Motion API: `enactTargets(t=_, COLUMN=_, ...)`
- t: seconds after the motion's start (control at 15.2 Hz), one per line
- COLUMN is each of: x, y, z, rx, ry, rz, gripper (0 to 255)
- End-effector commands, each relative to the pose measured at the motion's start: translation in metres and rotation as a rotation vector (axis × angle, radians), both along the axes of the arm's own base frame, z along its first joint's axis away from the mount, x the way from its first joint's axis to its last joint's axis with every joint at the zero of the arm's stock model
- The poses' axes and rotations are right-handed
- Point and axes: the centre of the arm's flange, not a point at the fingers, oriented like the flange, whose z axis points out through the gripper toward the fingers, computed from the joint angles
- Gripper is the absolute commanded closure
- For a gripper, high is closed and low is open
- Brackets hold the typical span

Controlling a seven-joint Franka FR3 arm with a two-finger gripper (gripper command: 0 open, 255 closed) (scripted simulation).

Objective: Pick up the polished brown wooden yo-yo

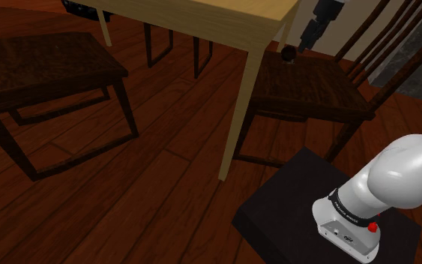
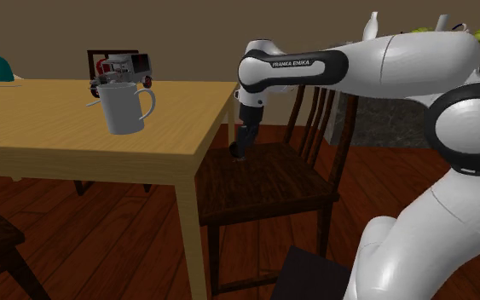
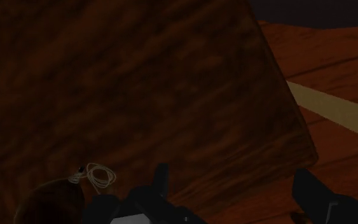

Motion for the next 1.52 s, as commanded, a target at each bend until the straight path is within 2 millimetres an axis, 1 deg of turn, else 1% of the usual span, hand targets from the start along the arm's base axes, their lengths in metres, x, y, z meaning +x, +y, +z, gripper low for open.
enactTargets(t=0.0, x=0.013, y=-0.023, z=-0.005, rx=0.008, ry=-0.008, rz=-0.003, gripper=0)
enactTargets(t=0.92, x=0.106, y=-0.183, z=-0.041, rx=0.075, ry=-0.062, rz=-0.025, gripper=0)
enactTargets(t=0.99, x=0.108, y=-0.185, z=-0.042, rx=0.076, ry=-0.063, rz=-0.025, gripper=0)
enactTargets(t=1.39, x=0.108, y=-0.185, z=-0.073, rx=0.076, ry=-0.063, rz=-0.025, gripper=0)
enactTargets(t=1.45, x=0.108, y=-0.185, z=-0.082, rx=0.076, ry=-0.063, rz=-0.025, gripper=0)
